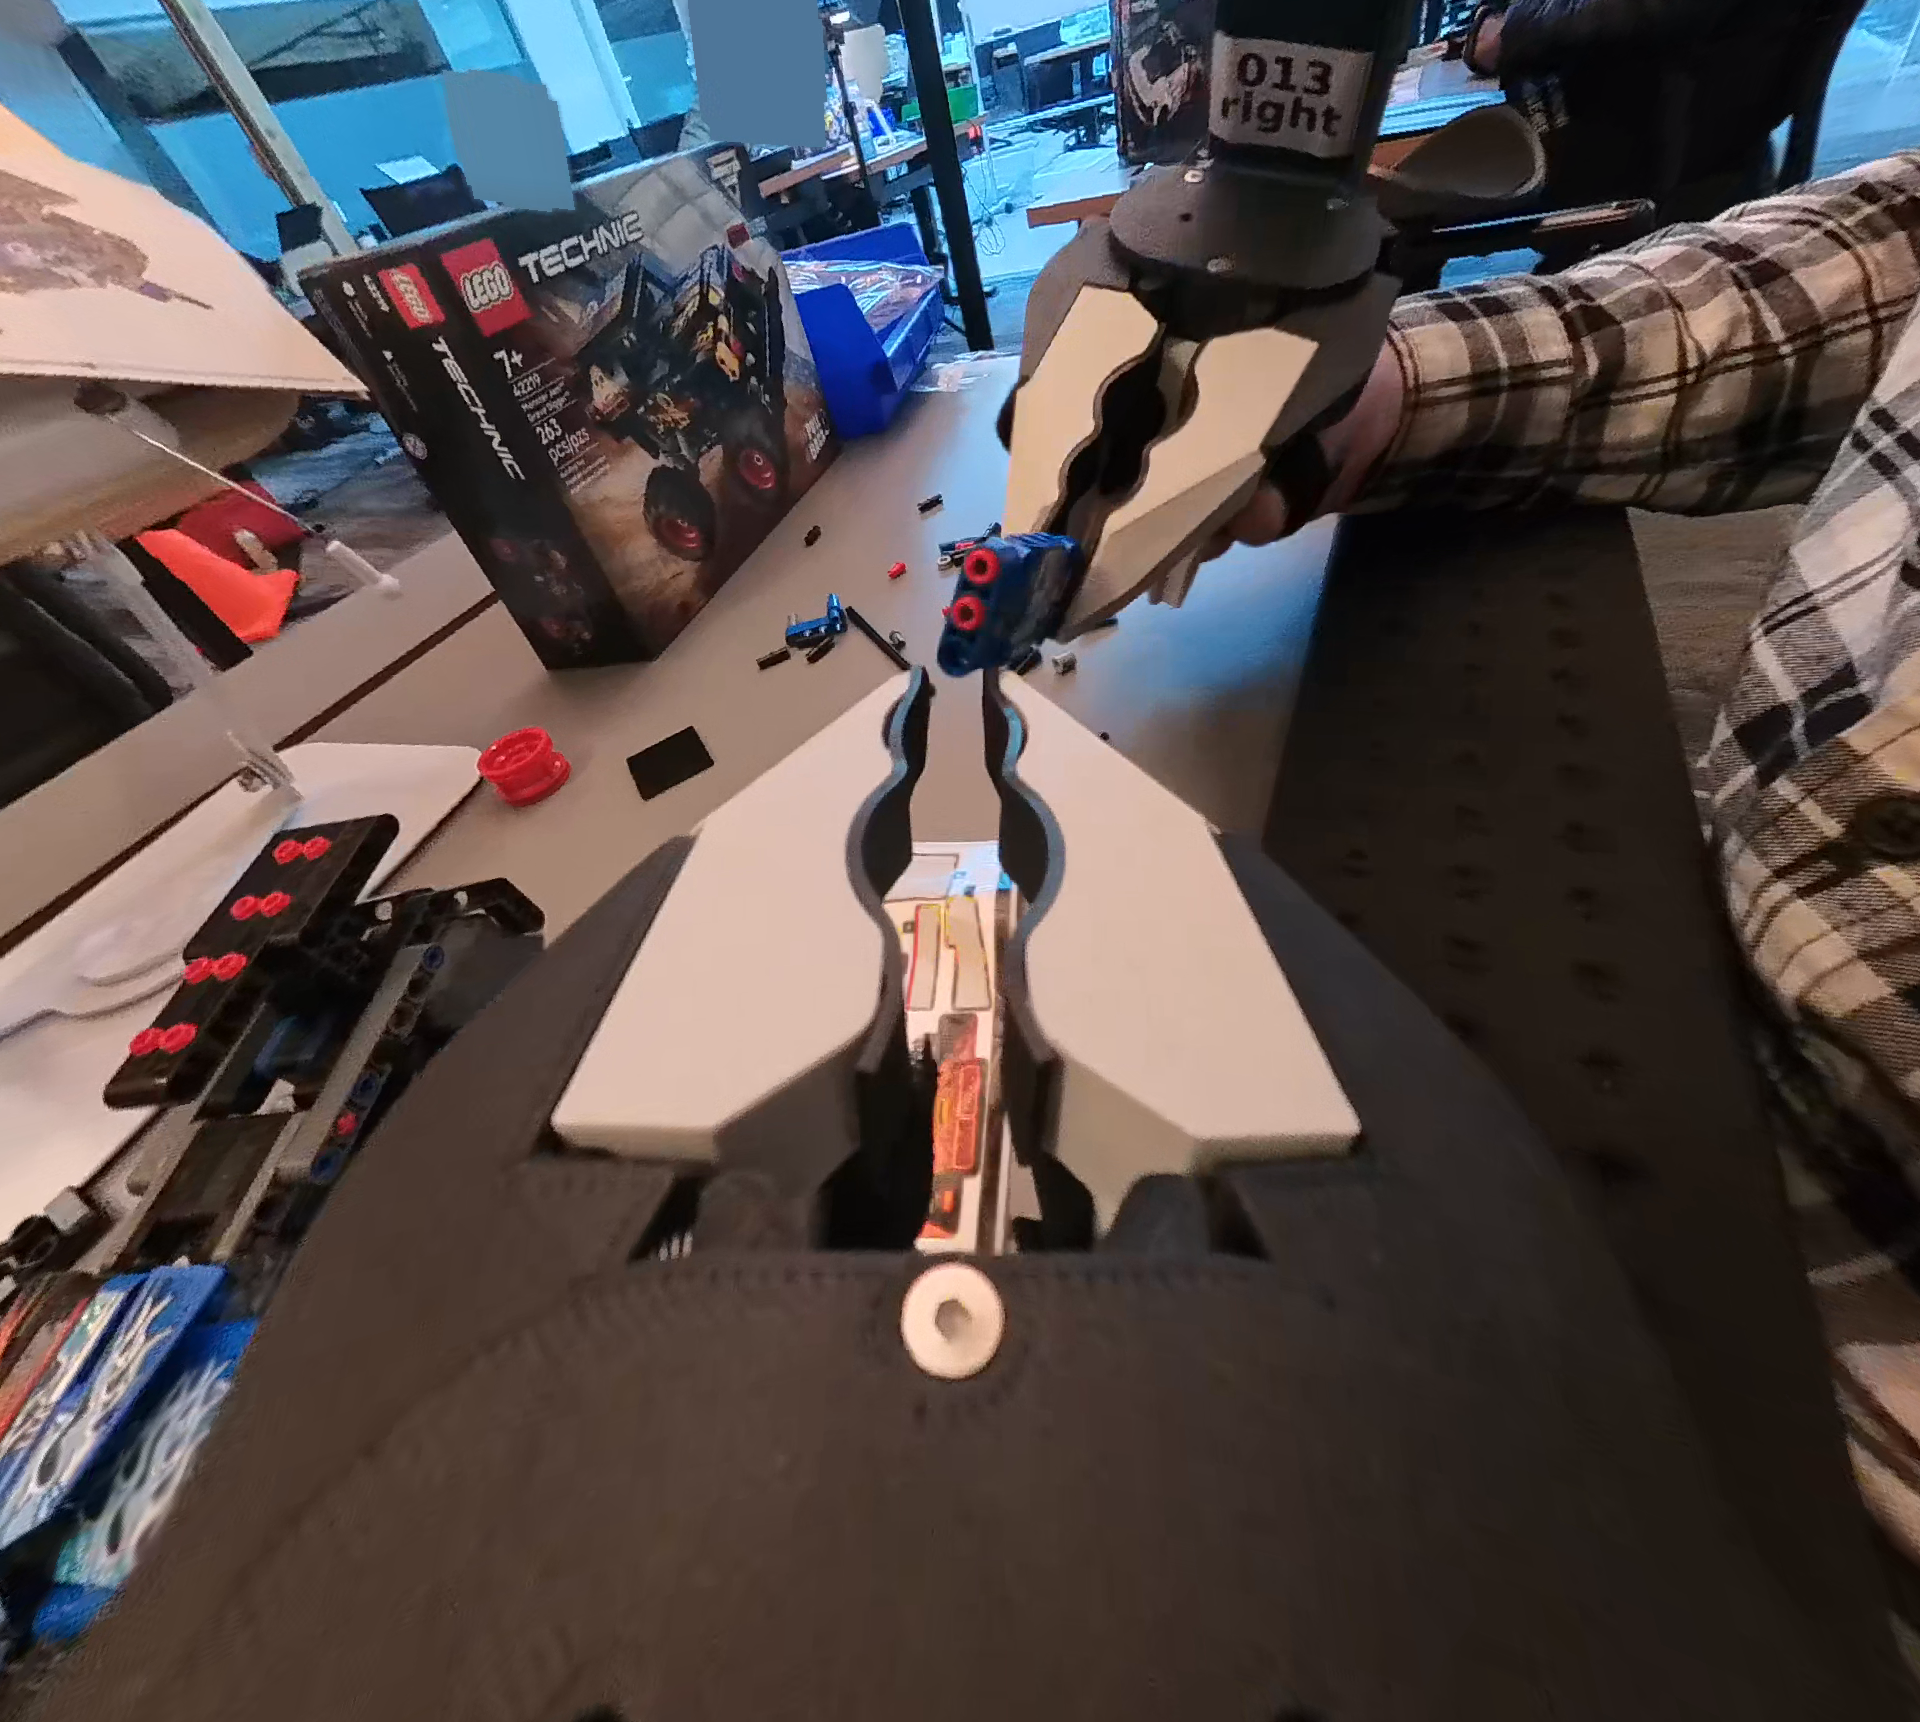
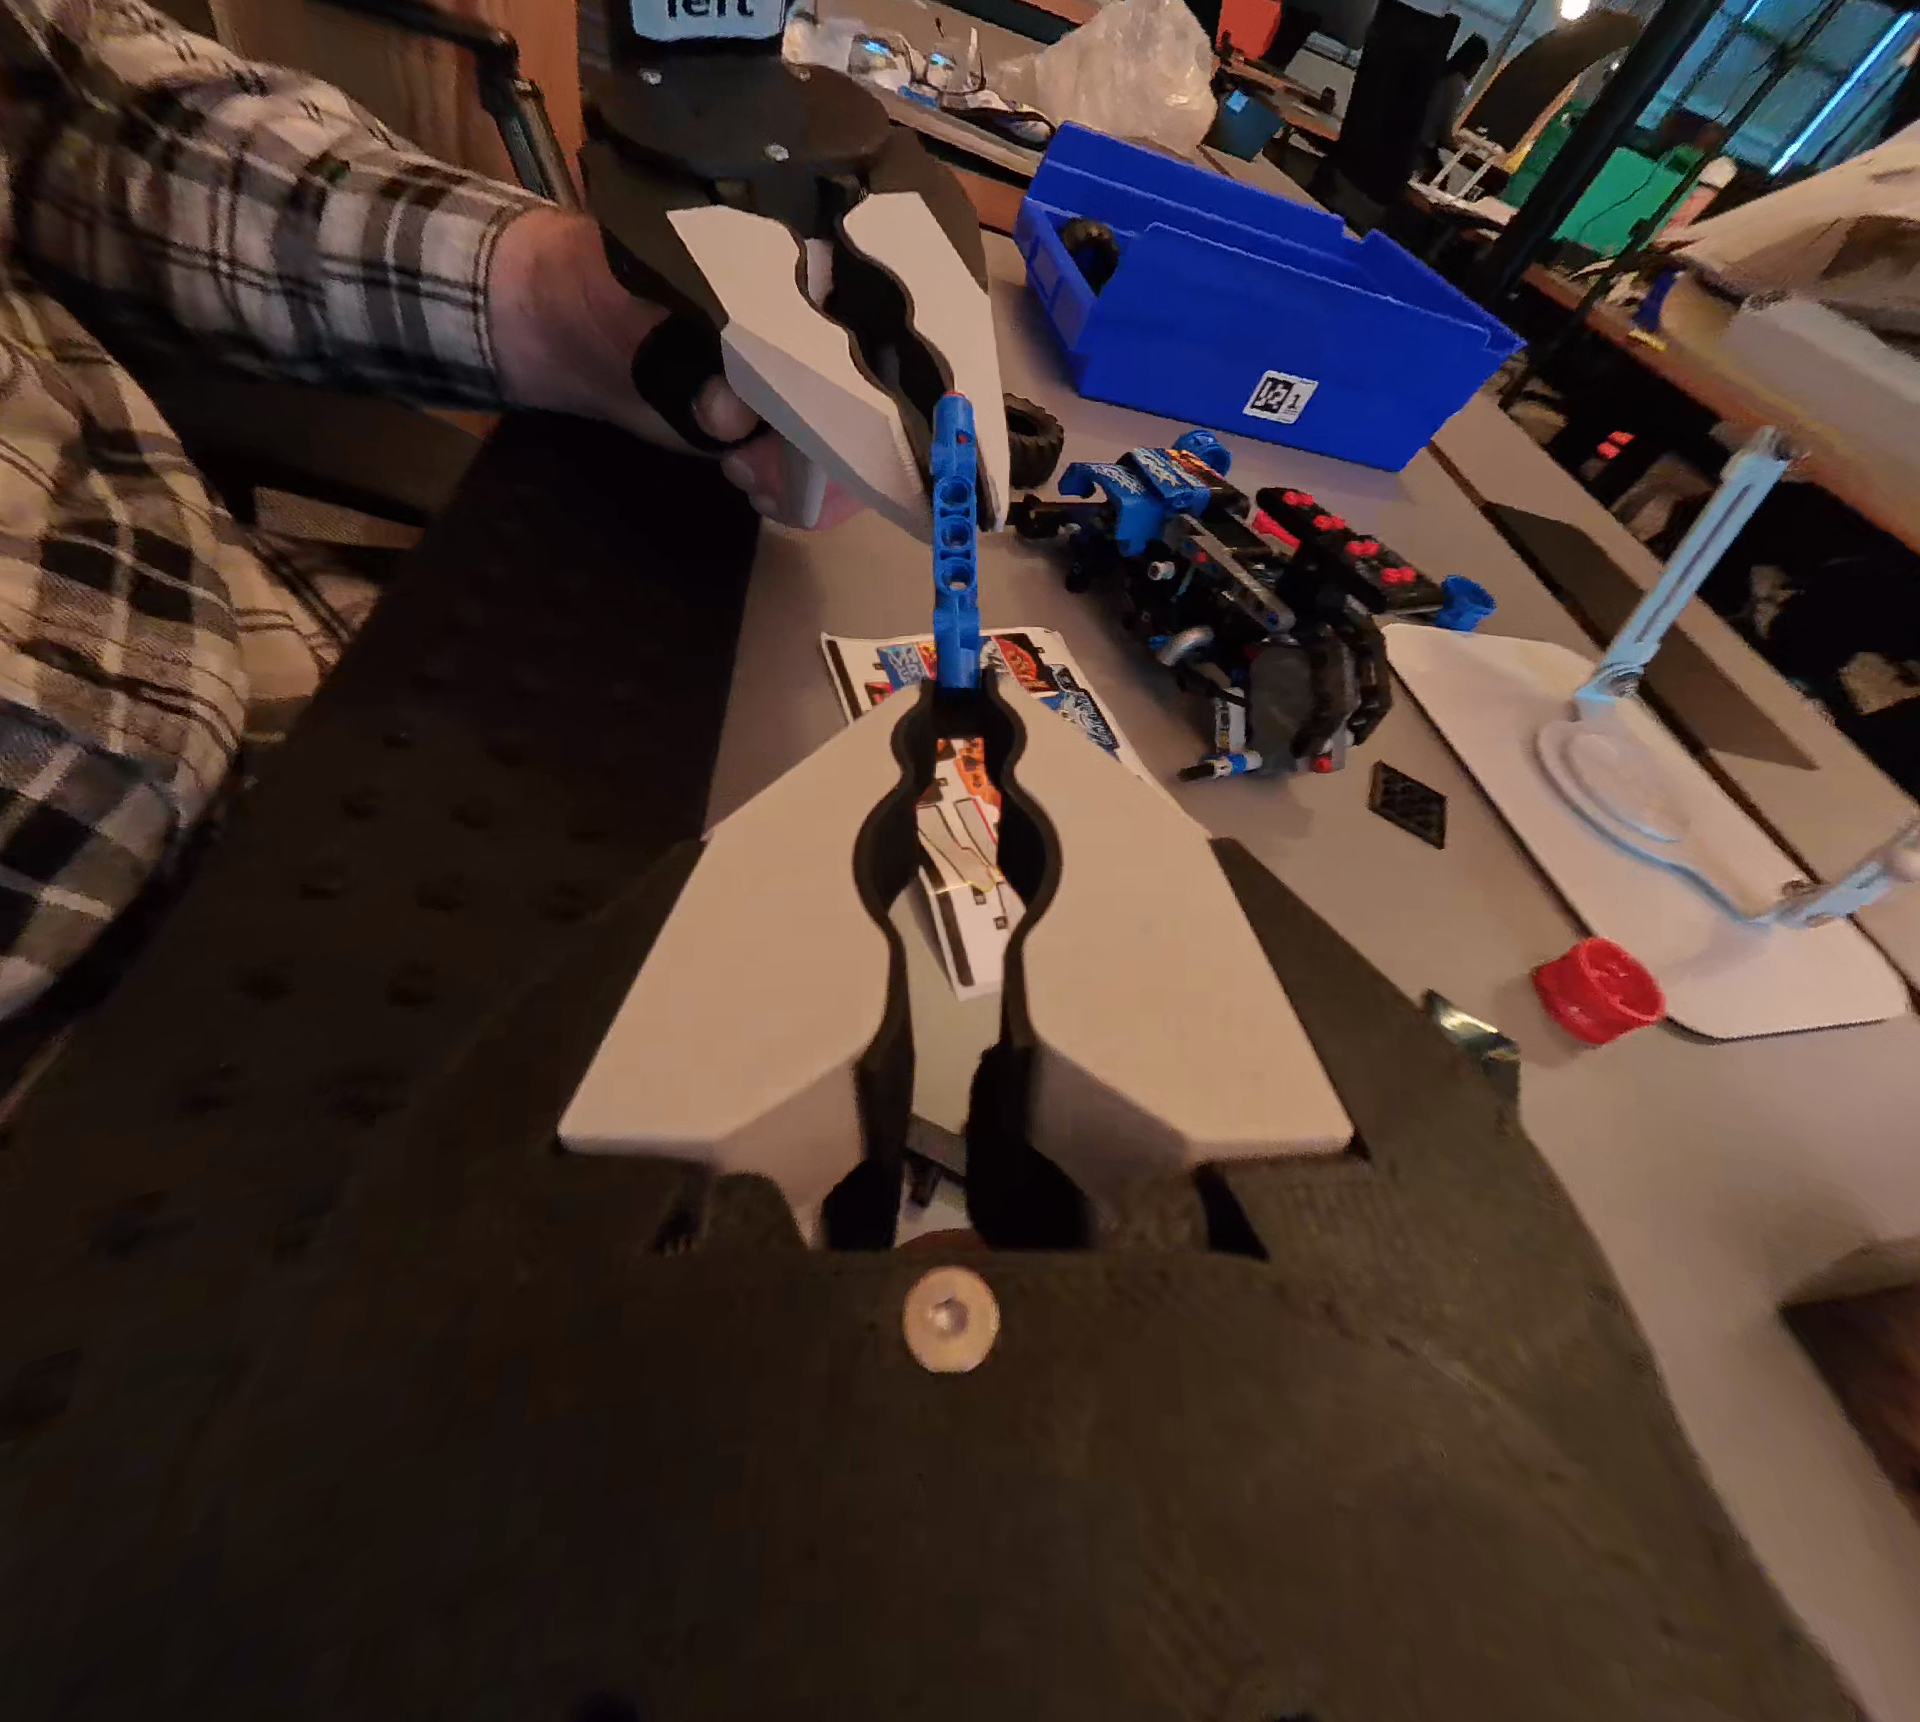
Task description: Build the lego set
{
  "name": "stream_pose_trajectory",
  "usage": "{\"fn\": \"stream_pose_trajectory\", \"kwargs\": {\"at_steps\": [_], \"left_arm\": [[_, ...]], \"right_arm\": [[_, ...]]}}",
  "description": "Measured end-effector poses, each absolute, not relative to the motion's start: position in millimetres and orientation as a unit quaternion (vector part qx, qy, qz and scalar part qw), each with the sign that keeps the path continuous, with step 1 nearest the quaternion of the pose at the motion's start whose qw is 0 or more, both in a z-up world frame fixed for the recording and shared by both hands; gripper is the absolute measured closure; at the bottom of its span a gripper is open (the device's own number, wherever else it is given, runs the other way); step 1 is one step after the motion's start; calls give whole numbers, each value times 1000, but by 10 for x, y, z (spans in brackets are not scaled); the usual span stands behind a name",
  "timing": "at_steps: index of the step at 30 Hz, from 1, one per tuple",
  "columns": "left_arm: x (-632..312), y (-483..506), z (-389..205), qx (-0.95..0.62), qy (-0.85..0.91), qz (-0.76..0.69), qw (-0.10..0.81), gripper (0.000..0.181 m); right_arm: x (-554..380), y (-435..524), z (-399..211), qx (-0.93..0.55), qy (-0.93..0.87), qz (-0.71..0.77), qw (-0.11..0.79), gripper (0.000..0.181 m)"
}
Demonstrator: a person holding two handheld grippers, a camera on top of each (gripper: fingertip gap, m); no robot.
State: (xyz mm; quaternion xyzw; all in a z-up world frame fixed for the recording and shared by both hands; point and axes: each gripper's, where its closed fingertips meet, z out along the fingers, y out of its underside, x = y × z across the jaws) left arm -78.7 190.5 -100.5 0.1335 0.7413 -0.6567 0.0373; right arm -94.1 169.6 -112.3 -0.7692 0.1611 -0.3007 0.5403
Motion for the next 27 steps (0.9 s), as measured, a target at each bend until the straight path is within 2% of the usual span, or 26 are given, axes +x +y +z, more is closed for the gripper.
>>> {"fn": "stream_pose_trajectory", "kwargs": {"at_steps": [2,3,6,12,27], "left_arm": [[-787,1905,-999,137,740,-657,47,172],[-799,1904,-999,139,739,-657,45,164],[-833,1897,-1018,148,741,-653,47,159],[-846,1891,-1028,152,742,-651,51,170],[-835,1868,-1081,145,750,-644,44,171]], "right_arm": [[-934,1695,-1121,-771,155,-316,531,175],[-930,1692,-1118,-771,153,-322,527,175],[-925,1693,-1149,-775,152,-324,520,175],[-955,1705,-1183,-778,152,-307,527,175],[-942,1677,-1225,-779,164,-292,530,175]]}}
